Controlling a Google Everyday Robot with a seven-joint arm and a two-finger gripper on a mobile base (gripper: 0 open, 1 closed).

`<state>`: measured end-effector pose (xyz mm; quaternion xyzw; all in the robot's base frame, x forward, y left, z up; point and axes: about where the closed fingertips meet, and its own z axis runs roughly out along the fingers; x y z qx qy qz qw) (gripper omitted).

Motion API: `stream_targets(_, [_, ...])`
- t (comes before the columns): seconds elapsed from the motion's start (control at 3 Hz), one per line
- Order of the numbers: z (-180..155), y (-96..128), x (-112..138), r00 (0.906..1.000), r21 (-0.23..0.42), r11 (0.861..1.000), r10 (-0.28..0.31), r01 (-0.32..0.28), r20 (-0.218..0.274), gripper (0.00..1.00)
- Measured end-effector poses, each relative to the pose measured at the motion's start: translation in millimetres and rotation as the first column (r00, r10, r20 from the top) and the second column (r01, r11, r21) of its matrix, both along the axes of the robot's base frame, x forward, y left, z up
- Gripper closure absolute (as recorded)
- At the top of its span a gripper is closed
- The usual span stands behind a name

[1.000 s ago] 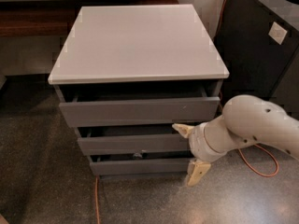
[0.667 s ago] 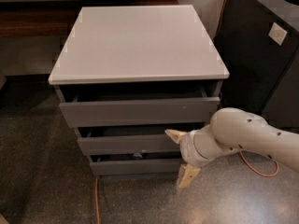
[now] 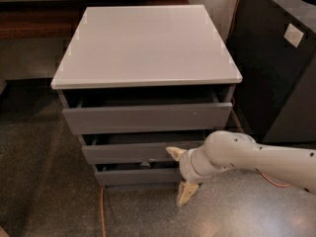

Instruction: Pick orange from bottom drawer and place on counter

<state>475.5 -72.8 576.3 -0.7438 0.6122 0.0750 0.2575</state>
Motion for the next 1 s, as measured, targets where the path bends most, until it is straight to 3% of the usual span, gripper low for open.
stream_targets(0.33, [-61.0,14.5,8.7,0.9995,-0.012,1.0,0.025,-0.025,-0.02,0.0])
stream_targets(0.67, [-62.8,14.0,9.7,0.9996,-0.017,1.0,0.021,-0.022,-0.019,0.0])
stream_targets(1.0, [-85.4,7.5,21.2,0.9996,-0.068,0.997,-0.026,0.025,-0.01,0.0])
